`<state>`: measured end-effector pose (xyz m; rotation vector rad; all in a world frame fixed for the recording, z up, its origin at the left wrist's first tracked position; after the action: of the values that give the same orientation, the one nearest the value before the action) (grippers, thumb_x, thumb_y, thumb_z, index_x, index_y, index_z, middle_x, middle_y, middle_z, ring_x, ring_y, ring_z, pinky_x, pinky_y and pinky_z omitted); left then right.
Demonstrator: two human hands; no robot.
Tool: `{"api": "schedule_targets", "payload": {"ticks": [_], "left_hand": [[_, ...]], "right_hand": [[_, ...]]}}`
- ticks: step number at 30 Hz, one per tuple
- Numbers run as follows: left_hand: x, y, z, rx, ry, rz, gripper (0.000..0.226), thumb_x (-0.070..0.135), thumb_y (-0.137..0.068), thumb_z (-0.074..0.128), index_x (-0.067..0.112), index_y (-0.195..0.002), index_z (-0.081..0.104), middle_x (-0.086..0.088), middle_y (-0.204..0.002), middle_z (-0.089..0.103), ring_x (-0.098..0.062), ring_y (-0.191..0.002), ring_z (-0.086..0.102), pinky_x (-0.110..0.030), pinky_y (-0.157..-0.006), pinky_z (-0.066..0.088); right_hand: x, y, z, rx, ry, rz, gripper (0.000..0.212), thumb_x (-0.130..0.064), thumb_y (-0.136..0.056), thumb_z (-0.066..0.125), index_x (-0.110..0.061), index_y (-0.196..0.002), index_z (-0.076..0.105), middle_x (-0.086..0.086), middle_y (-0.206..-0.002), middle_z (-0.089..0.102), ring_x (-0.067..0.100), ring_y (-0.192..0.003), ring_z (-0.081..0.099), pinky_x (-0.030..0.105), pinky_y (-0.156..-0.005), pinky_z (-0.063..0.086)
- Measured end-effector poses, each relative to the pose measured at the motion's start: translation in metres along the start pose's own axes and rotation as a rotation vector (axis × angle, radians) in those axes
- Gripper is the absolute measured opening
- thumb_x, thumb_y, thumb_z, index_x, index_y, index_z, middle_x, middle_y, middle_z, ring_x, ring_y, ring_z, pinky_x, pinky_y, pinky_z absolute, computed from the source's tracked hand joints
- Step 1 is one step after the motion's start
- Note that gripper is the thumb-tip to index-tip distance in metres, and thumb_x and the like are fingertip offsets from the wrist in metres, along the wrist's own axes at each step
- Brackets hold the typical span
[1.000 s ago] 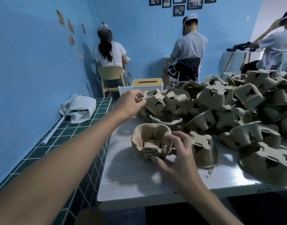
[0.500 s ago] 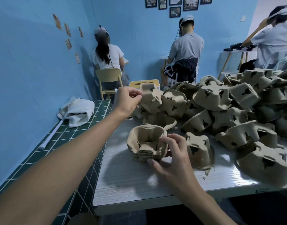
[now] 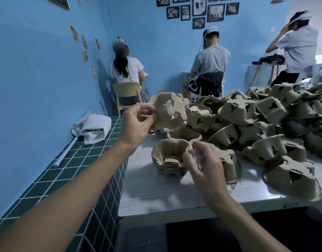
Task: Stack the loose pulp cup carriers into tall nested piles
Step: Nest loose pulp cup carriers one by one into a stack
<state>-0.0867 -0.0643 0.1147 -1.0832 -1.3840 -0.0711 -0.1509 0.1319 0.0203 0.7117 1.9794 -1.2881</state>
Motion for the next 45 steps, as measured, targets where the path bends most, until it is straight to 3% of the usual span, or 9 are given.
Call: {"api": "schedule_targets", "payload": {"ticks": [6, 9, 12, 21, 24, 28, 33, 40, 45], "left_hand": [[-0.002, 0.025, 0.002, -0.047, 0.190, -0.075, 0.018, -0.012, -0.090, 0.062, 0.001, -0.103, 0.062, -0.011, -0.086, 0.070, -0.018, -0.067, 0.067, -0.028, -0.065, 0.058], [-0.003, 0.036, 0.002, -0.057, 0.242, -0.073, 0.019, -0.014, -0.090, 0.061, -0.005, -0.106, 0.058, -0.013, -0.088, 0.069, -0.015, -0.064, 0.067, -0.023, -0.064, 0.056], [-0.007, 0.042, 0.001, -0.066, 0.267, -0.092, 0.023, -0.010, -0.088, 0.065, 0.001, -0.108, 0.061, -0.015, -0.096, 0.069, -0.013, -0.077, 0.069, -0.021, -0.070, 0.056], [-0.043, 0.083, -0.009, 0.052, 0.144, -0.231, 0.014, 0.032, -0.105, 0.048, 0.029, -0.116, 0.054, -0.003, -0.117, 0.064, -0.022, -0.112, 0.061, -0.044, -0.097, 0.050], [-0.057, 0.097, -0.002, 0.002, 0.124, -0.304, 0.040, 0.054, -0.094, 0.040, 0.035, -0.129, 0.045, -0.006, -0.133, 0.056, -0.022, -0.122, 0.056, -0.050, -0.107, 0.044], [-0.065, 0.110, 0.006, -0.087, 0.104, -0.314, 0.059, 0.066, -0.089, 0.037, 0.043, -0.143, 0.030, -0.003, -0.139, 0.054, -0.012, -0.125, 0.055, -0.048, -0.112, 0.038], [-0.057, 0.114, 0.015, -0.249, 0.073, -0.250, 0.043, 0.045, -0.098, 0.056, 0.047, -0.138, 0.039, 0.012, -0.135, 0.050, 0.005, -0.113, 0.053, -0.015, -0.086, 0.042], [-0.061, 0.114, 0.015, -0.204, 0.029, -0.180, 0.030, 0.021, -0.090, 0.074, 0.028, -0.114, 0.056, 0.004, -0.112, 0.065, -0.011, -0.108, 0.064, -0.039, -0.097, 0.054], [-0.058, 0.114, 0.010, -0.114, 0.008, -0.136, 0.031, 0.023, -0.084, 0.077, 0.024, -0.109, 0.059, -0.007, -0.112, 0.065, -0.015, -0.098, 0.068, -0.040, -0.091, 0.055]], "right_hand": [[-0.018, -0.037, -0.005, -0.057, -0.435, 0.229, 0.050, -0.016, -0.094, 0.064, -0.012, -0.141, 0.046, -0.014, -0.108, 0.065, 0.002, -0.099, 0.062, 0.023, -0.090, 0.049], [-0.024, -0.040, -0.004, -0.134, -0.719, 0.250, 0.020, -0.001, -0.094, 0.060, -0.014, -0.107, 0.068, -0.003, -0.089, 0.072, 0.008, -0.081, 0.064, 0.026, -0.079, 0.050], [-0.031, -0.039, -0.006, -0.128, -0.778, 0.233, 0.025, 0.001, -0.092, 0.062, -0.018, -0.077, 0.071, -0.006, -0.061, 0.056, 0.007, -0.056, 0.042, 0.017, -0.053, 0.036], [-0.051, -0.037, -0.009, -0.188, 0.220, -0.444, 0.022, 0.004, -0.086, 0.067, -0.012, -0.099, 0.074, -0.002, -0.094, 0.069, 0.021, -0.085, 0.059, 0.039, -0.074, 0.051], [-0.042, -0.034, -0.002, -0.238, 0.459, -0.544, 0.021, 0.000, -0.087, 0.065, -0.016, -0.098, 0.075, -0.005, -0.100, 0.070, 0.023, -0.089, 0.055, 0.045, -0.075, 0.048], [-0.028, -0.026, -0.005, -0.344, 0.404, -0.449, 0.039, 0.004, -0.080, 0.058, -0.016, -0.111, 0.070, -0.005, -0.113, 0.065, 0.022, -0.103, 0.055, 0.046, -0.084, 0.047], [-0.004, -0.027, -0.039, -0.173, 0.541, -0.311, 0.030, -0.008, -0.084, 0.063, -0.020, -0.110, 0.071, -0.003, -0.116, 0.065, 0.027, -0.107, 0.052, 0.040, -0.088, 0.037], [0.028, -0.030, -0.053, -0.427, 0.850, -0.009, 0.049, -0.034, -0.095, 0.055, -0.029, -0.142, 0.045, -0.003, -0.144, 0.048, 0.026, -0.132, 0.037, 0.041, -0.104, 0.028], [0.028, -0.038, -0.052, -0.414, 0.802, 0.037, 0.040, -0.031, -0.092, 0.063, -0.026, -0.130, 0.055, -0.003, -0.103, 0.057, 0.025, -0.101, 0.047, 0.039, -0.090, 0.041]]}}
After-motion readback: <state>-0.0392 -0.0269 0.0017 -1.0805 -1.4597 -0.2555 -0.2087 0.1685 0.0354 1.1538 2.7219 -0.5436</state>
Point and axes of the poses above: each hand's wrist, its own y-axis away from the middle knuckle, its own z-axis out of the palm, x = y × z, the point moved 5 cm from there along -y, towards the middle knuckle
